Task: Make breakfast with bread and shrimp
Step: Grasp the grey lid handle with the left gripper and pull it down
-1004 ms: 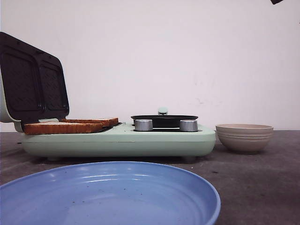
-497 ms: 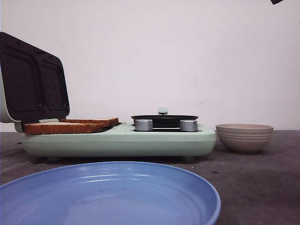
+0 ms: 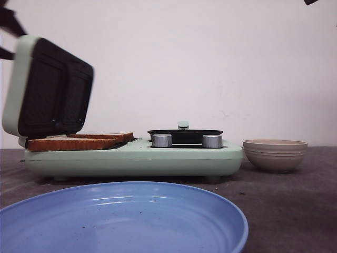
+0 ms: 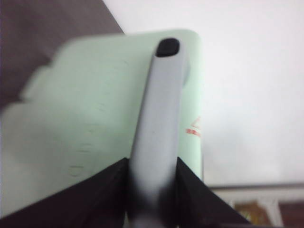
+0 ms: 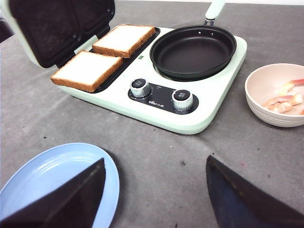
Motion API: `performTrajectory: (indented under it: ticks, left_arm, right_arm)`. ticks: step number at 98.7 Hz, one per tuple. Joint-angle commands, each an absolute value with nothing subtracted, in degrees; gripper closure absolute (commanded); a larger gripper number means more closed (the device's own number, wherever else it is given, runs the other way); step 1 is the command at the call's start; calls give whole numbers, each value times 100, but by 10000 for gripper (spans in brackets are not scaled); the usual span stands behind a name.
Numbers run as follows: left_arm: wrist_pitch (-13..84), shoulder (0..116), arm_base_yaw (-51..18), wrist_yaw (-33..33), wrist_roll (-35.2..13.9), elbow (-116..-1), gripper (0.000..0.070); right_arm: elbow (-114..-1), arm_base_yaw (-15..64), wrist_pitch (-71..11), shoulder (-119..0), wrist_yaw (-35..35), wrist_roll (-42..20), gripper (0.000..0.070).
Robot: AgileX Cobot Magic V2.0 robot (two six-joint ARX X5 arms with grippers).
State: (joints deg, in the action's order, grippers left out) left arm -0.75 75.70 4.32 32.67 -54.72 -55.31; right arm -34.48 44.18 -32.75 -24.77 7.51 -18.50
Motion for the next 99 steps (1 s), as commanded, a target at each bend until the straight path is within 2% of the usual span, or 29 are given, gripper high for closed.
performTrajectory:
  ticks: [1,22,42,76,81,93,99]
  left_arm:
    - [43,7773,209,2947,-4840,-5533,689]
    - [43,7983,-768,2145,-4327,-5533,690]
    - [49,8554,-1481,1798,-4123,-5533,689]
    - [16,9205,-2154,1361,-3815,-5535,667]
    - [-14,9205,-2189,1328,-3695,-5537,617]
    - [-25,9205,-2193,1328,-3601,-5562,343]
    - [-30,9205,-2193,1328,-3597,-5564,302]
  right_arm:
    - [-3481,4464,-3225,-2495,753,-1933,290]
    - [-3481,4464,-3229,-2495,751,-1935,290]
    - [-3481,4464,-3284,-2495,751,-1935,290]
    - [-3481,4464,-3365,-2495,753,-1931,290]
    - [-3481,4464,-3363,-2495,753,-1931,290]
    - [-3481,4464,-3365,-2495,753,-1929,290]
    - [-3481,4464,-3363,-2495,753,-1929,290]
